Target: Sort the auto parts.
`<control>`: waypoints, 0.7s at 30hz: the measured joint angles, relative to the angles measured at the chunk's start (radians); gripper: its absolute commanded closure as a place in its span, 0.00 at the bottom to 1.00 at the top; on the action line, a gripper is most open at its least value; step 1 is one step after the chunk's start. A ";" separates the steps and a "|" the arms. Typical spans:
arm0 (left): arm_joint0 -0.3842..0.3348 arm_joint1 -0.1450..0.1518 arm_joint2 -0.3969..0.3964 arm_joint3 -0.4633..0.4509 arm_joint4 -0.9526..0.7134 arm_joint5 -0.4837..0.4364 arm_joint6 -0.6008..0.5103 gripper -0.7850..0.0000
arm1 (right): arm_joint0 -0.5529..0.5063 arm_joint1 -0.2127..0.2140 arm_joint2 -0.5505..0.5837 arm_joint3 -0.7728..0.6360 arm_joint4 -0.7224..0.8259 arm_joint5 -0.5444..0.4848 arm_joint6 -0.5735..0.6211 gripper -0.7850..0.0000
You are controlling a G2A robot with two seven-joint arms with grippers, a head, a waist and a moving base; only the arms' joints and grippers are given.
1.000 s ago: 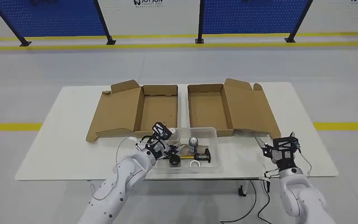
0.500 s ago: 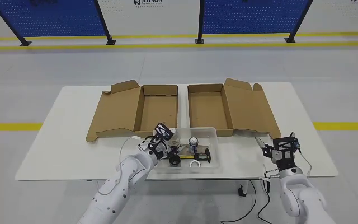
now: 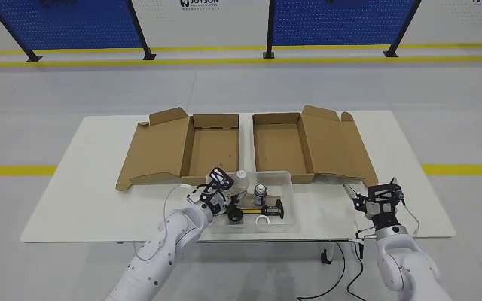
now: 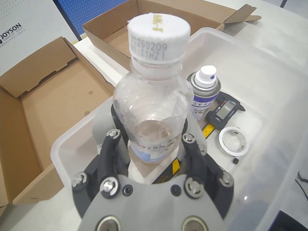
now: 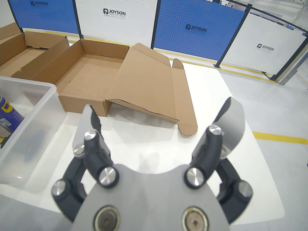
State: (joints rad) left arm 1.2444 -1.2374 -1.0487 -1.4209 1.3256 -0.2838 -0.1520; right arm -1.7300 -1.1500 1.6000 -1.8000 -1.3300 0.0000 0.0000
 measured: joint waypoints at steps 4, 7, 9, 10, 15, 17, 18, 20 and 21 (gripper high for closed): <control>0.002 0.000 -0.001 0.000 0.004 0.001 0.001 1.00 | 0.000 0.000 0.000 0.000 0.000 0.000 0.000 0.00; 0.006 0.000 -0.002 -0.003 0.009 0.001 0.004 1.00 | 0.000 0.000 0.000 0.000 0.000 0.000 0.000 0.00; 0.009 0.000 -0.003 -0.008 0.010 -0.003 0.008 1.00 | 0.000 0.000 0.000 0.000 0.000 0.000 0.000 0.00; 0.011 0.000 -0.004 -0.012 0.010 -0.006 0.011 1.00 | 0.000 0.000 0.000 0.000 0.000 0.000 0.000 0.00; 0.029 0.005 -0.024 -0.056 -0.003 -0.032 0.021 1.00 | 0.000 0.000 0.000 0.000 0.000 0.000 0.000 0.00; 0.043 0.009 -0.039 -0.085 -0.013 -0.050 0.018 1.00 | 0.000 0.000 0.000 0.000 0.000 0.000 0.000 0.00; 0.051 0.011 -0.046 -0.099 -0.017 -0.059 0.015 1.00 | 0.000 0.000 0.000 0.000 0.000 0.000 0.000 0.00; 0.066 0.016 -0.065 -0.128 -0.030 -0.077 0.006 1.00 | 0.000 0.000 0.000 0.000 0.000 0.000 0.000 0.00; 0.076 0.019 -0.079 -0.148 -0.042 -0.087 -0.002 1.00 | 0.000 0.000 0.000 0.000 0.000 0.000 0.000 0.00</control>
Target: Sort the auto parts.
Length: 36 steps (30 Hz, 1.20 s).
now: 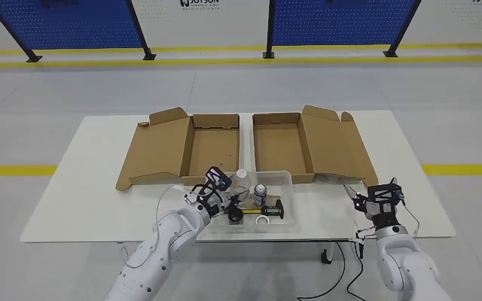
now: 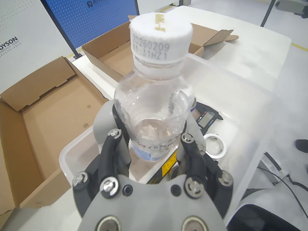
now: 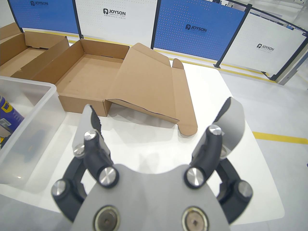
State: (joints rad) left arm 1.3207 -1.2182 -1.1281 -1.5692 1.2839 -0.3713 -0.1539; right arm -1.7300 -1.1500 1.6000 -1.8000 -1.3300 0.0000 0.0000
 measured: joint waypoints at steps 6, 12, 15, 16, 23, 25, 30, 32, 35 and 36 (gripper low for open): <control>0.069 0.019 -0.080 -0.127 -0.066 -0.068 -0.056 1.00 | 0.000 0.000 0.000 0.000 0.000 0.000 0.000 0.00; 0.148 0.035 -0.137 -0.233 -0.107 -0.130 -0.087 1.00 | 0.000 0.000 0.000 0.000 0.000 0.000 0.000 0.00; 0.173 0.040 -0.149 -0.250 -0.103 -0.140 -0.088 1.00 | 0.000 0.000 0.000 0.000 0.000 0.000 0.000 0.00; 0.178 0.041 -0.151 -0.250 -0.099 -0.141 -0.086 1.00 | 0.000 0.000 0.000 0.000 0.000 0.000 0.000 0.00; 0.182 0.045 -0.161 -0.242 -0.083 -0.125 -0.082 1.00 | 0.000 0.000 0.000 0.000 0.000 0.000 0.000 0.00; 0.178 0.046 -0.164 -0.239 -0.085 -0.124 -0.080 1.00 | 0.000 0.000 0.000 0.000 0.000 0.000 0.000 0.00; 0.156 0.046 -0.168 -0.243 -0.100 -0.106 -0.077 1.00 | 0.000 0.000 0.000 0.000 0.000 0.000 0.000 0.00; 0.140 0.044 -0.166 -0.242 -0.098 -0.084 -0.072 1.00 | 0.000 0.000 0.000 0.000 0.000 0.000 0.000 0.00; 0.097 0.037 -0.148 -0.228 -0.088 -0.023 -0.064 1.00 | 0.000 0.000 0.000 0.000 0.000 0.000 0.000 0.00; 0.078 0.034 -0.138 -0.221 -0.089 0.004 -0.058 1.00 | 0.000 0.000 0.000 0.000 0.000 0.000 0.000 0.00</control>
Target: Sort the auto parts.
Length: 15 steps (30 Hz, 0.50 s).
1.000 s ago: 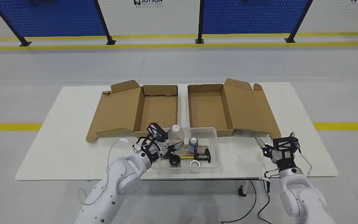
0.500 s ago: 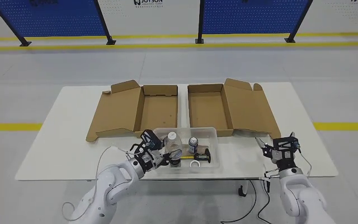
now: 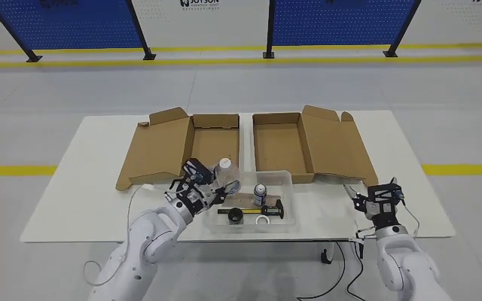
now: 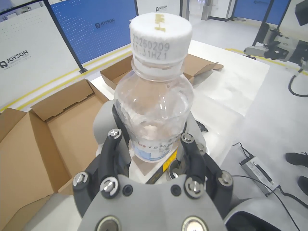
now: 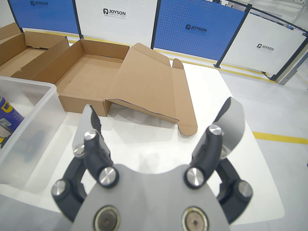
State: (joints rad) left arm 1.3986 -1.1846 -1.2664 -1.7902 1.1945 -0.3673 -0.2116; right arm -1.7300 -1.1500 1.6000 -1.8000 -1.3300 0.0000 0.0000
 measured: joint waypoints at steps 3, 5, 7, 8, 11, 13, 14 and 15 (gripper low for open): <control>-0.052 -0.011 0.029 0.032 0.004 0.069 0.018 1.00 | 0.000 0.000 0.000 0.000 0.000 0.000 0.000 0.00; -0.088 -0.019 0.053 0.065 0.007 0.117 0.032 1.00 | 0.000 0.000 0.000 0.000 0.000 0.000 0.000 0.00; -0.128 -0.029 0.081 0.109 0.015 0.166 0.045 1.00 | 0.000 0.000 0.000 0.000 0.000 0.000 0.000 0.00; -0.144 -0.032 0.093 0.130 0.023 0.185 0.049 1.00 | 0.000 0.000 0.000 0.000 0.000 0.000 0.000 0.00; -0.195 -0.045 0.129 0.208 0.047 0.245 0.071 1.00 | 0.000 0.000 0.000 0.000 0.000 0.000 0.000 0.00; -0.221 -0.051 0.145 0.252 0.067 0.272 0.087 1.00 | 0.000 0.000 0.000 0.000 0.000 0.000 0.000 0.00; -0.233 -0.054 0.152 0.273 0.078 0.286 0.094 1.00 | 0.000 0.000 0.000 0.000 0.000 0.000 0.000 0.00; -0.250 -0.058 0.161 0.301 0.093 0.305 0.104 1.00 | 0.000 0.000 0.000 0.000 0.000 0.000 0.000 0.00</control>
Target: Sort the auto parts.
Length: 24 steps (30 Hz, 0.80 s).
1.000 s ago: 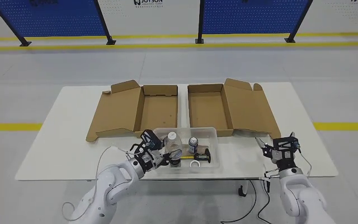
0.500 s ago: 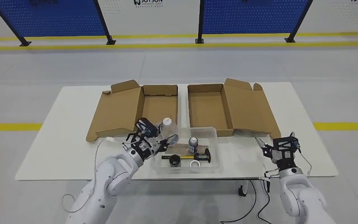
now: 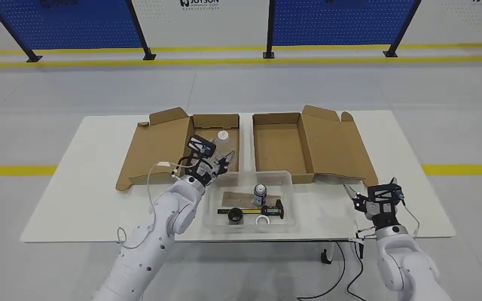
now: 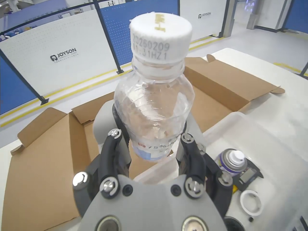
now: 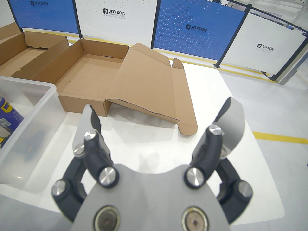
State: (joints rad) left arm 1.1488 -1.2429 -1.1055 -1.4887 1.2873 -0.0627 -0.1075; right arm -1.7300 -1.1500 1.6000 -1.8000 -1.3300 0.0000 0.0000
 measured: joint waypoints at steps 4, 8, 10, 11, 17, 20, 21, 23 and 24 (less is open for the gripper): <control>-0.052 -0.015 0.028 0.078 0.012 0.050 0.017 1.00 | 0.000 0.000 0.000 0.000 0.000 0.000 0.000 0.00; -0.107 -0.028 0.061 0.177 0.066 0.079 0.059 1.00 | 0.000 0.000 0.000 0.000 0.000 0.000 0.000 0.00; -0.140 -0.038 0.075 0.239 0.067 0.094 0.076 1.00 | 0.000 0.000 0.000 0.000 0.000 0.000 0.000 0.00; -0.155 -0.043 0.080 0.265 0.061 0.102 0.080 1.00 | 0.000 0.000 0.000 0.000 0.000 0.000 0.000 0.00; -0.249 -0.072 0.109 0.430 0.039 0.138 0.099 1.00 | 0.000 0.000 0.000 0.000 0.000 0.000 0.000 0.00; -0.290 -0.086 0.120 0.511 0.027 0.149 0.107 1.00 | 0.000 0.000 0.000 0.000 0.000 0.000 0.000 0.00; -0.305 -0.091 0.124 0.540 0.024 0.152 0.110 1.00 | 0.000 0.000 0.000 0.000 0.000 0.000 0.000 0.00; -0.322 -0.098 0.129 0.577 0.016 0.152 0.116 1.00 | 0.000 0.000 0.000 0.000 0.000 0.000 0.000 0.00; -0.331 -0.103 0.133 0.599 0.012 0.152 0.120 1.00 | 0.000 0.000 0.000 0.000 0.000 0.000 0.000 0.00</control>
State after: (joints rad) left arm 0.8182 -1.3458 -0.9726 -0.8893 1.2996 0.0893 0.0130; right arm -1.7300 -1.1500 1.6000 -1.8000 -1.3300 0.0000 0.0000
